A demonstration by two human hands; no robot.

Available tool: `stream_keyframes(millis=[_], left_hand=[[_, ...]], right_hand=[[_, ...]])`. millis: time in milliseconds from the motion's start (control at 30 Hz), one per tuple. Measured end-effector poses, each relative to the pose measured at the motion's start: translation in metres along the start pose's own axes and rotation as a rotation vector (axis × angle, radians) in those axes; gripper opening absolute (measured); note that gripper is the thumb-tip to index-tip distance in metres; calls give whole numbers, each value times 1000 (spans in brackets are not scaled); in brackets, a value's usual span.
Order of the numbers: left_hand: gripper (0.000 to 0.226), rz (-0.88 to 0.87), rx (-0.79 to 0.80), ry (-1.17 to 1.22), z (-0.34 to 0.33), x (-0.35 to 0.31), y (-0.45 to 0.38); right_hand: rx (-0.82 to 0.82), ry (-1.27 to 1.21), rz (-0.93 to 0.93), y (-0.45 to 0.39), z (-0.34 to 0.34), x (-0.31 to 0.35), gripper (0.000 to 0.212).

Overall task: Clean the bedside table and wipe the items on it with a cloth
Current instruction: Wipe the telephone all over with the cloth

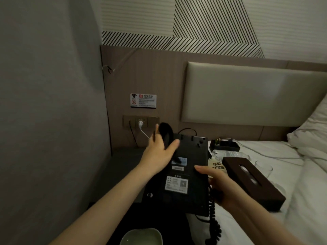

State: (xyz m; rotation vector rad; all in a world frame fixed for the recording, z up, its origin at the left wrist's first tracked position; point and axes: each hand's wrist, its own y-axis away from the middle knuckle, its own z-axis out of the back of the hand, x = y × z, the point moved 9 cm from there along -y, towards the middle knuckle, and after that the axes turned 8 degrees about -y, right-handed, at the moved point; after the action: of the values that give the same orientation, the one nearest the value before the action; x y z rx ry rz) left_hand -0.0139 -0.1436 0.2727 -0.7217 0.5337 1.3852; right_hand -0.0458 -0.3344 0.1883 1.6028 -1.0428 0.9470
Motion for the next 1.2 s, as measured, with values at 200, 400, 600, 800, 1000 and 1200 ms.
stream_keyframes(millis=[200, 400, 600, 800, 1000, 1200], left_hand=[[64, -286, -9, -407, -29, -11, 26], [50, -549, -160, -698, -35, -33, 31], [54, -285, -130, -482, 1, -12, -15], [53, -345, -299, -477, 1, -28, 2], [53, -541, -243, -486, -45, -63, 33], [51, -557, -194, -610, -35, -47, 16]], right_hand=[[-96, -69, -8, -3, 7, -4, 70], [-55, -50, 14, 3, -5, -6, 65], [-48, -18, 60, 12, -14, -6, 67], [-68, -4, 108, 13, -15, 3, 62], [-79, -20, 92, 8, -24, -2, 42], [-93, -60, 89, 12, -18, -3, 43]])
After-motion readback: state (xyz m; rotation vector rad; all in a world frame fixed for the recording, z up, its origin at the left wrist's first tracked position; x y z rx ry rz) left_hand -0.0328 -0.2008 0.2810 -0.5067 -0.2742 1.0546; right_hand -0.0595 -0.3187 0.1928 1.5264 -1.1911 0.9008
